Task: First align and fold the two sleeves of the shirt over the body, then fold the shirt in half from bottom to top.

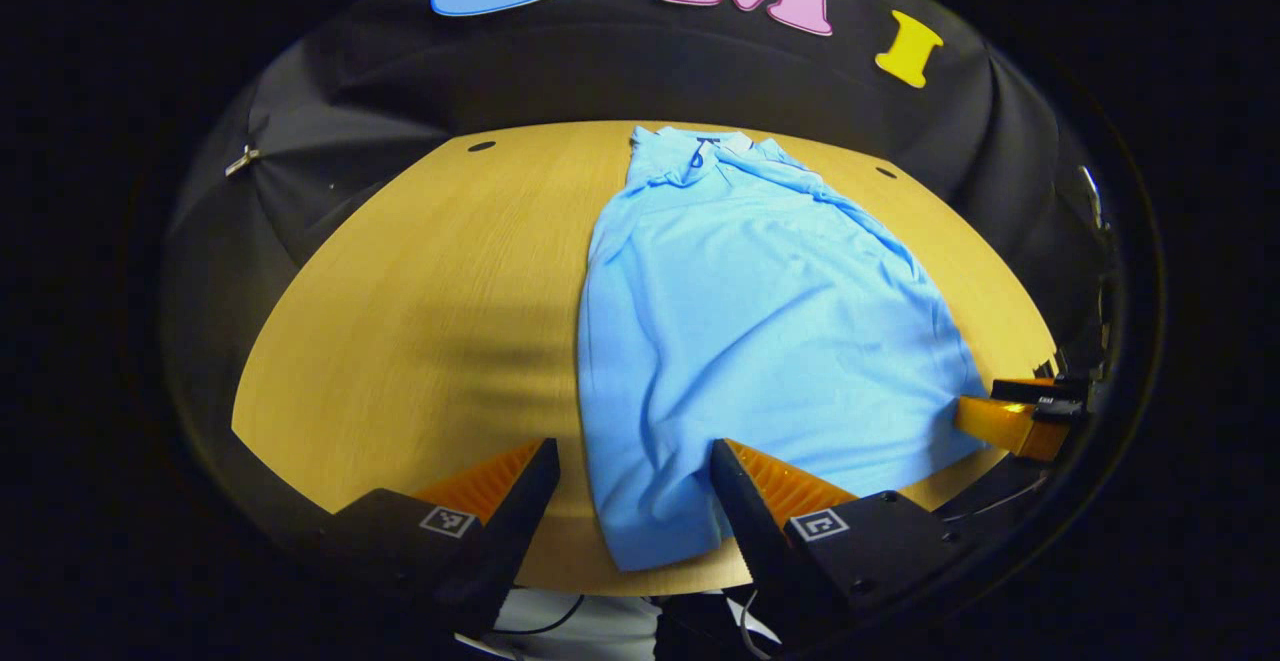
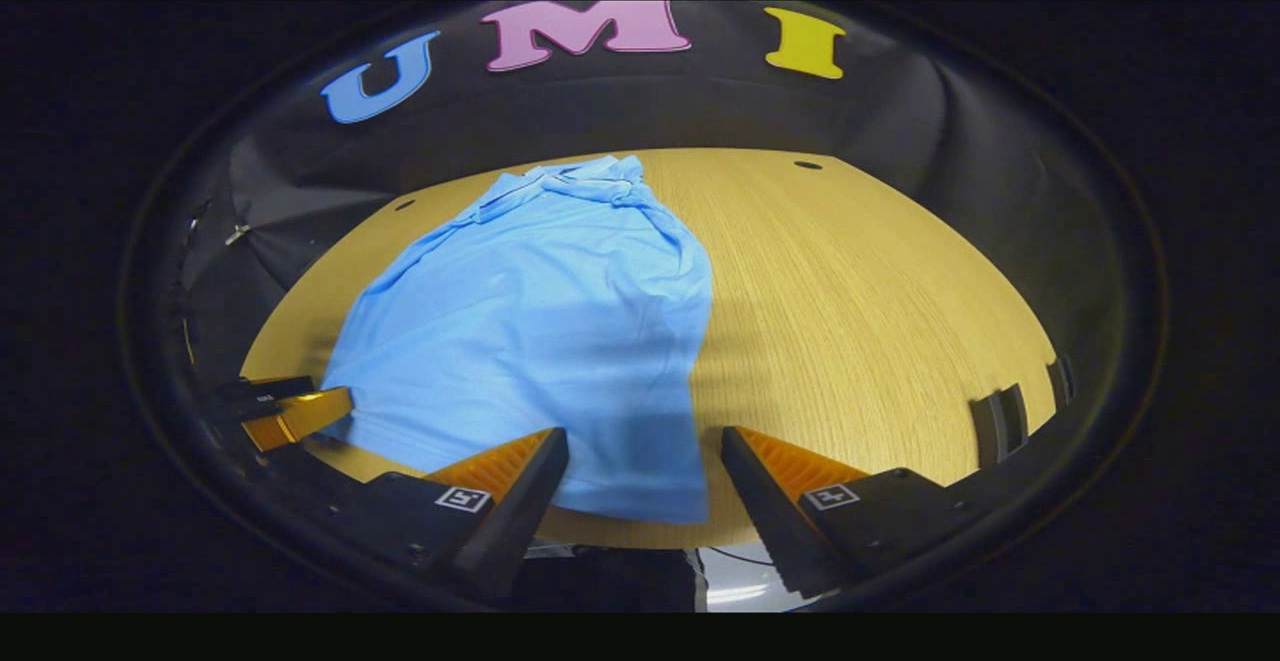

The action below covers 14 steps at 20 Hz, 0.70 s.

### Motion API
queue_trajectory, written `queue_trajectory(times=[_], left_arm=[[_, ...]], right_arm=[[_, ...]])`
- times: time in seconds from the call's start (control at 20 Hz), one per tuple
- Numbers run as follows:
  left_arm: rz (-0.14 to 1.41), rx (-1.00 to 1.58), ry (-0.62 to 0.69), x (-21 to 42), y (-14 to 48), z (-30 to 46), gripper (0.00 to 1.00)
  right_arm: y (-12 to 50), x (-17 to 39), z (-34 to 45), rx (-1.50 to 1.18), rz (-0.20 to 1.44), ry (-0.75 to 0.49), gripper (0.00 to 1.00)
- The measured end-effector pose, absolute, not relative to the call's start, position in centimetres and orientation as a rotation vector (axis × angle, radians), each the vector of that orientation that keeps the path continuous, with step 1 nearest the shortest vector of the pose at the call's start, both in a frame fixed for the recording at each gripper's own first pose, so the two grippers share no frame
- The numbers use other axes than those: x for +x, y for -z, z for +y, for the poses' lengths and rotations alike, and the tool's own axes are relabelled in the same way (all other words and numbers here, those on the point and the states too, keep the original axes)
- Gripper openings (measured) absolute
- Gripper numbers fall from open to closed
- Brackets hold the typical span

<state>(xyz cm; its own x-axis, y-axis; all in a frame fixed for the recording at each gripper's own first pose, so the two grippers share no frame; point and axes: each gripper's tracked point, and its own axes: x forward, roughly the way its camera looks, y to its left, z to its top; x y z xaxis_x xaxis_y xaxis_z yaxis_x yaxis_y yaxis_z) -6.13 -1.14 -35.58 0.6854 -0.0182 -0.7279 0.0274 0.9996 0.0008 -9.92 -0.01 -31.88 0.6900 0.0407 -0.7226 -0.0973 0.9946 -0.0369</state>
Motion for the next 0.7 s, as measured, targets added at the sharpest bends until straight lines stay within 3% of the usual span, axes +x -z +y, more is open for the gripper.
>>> queue_trajectory(times=[0.05, 0.1, 0.15, 0.2, 0.3, 0.35, 0.45, 0.6, 0.65, 0.7], left_arm=[[0.815, 0.015, 0.046, -6.0, 35.6, -1.8, 0.98], [0.812, 0.021, 0.053, -5.9, 35.5, -1.9, 0.88], [0.814, 0.020, 0.059, -5.9, 35.4, -2.2, 0.75], [0.813, 0.024, 0.065, -6.0, 35.5, -2.5, 0.71], [0.821, 0.023, 0.089, -6.0, 35.5, -3.2, 0.58], [0.824, 0.016, 0.101, -6.0, 35.5, -3.7, 0.45], [0.834, 0.020, 0.101, -6.0, 35.5, -4.1, 0.23], [0.857, -0.002, 0.110, -6.1, 35.3, -4.4, 0.12], [0.867, -0.018, 0.112, -6.1, 35.3, -4.5, 0.07], [0.876, -0.036, 0.114, -6.1, 35.3, -4.5, 0.07]], right_arm=[[32.3, -10.0, -0.2, -0.120, 0.814, -0.085, 0.96], [32.2, -9.8, 0.3, -0.132, 0.802, -0.109, 0.92], [32.3, -10.1, 0.5, -0.133, 0.814, -0.121, 0.77], [32.2, -9.8, 0.6, -0.131, 0.812, -0.120, 0.74], [32.2, -10.1, 1.0, -0.116, 0.842, -0.122, 0.52], [32.4, -10.2, 1.2, -0.108, 0.856, -0.122, 0.37], [32.3, -10.0, 1.3, -0.108, 0.878, -0.127, 0.25], [32.5, -9.9, 1.6, -0.113, 0.935, -0.166, 0.02], [32.3, -9.9, 1.6, -0.119, 0.942, -0.183, 0.07], [32.4, -10.0, 1.7, -0.124, 0.955, -0.198, 0.05]])
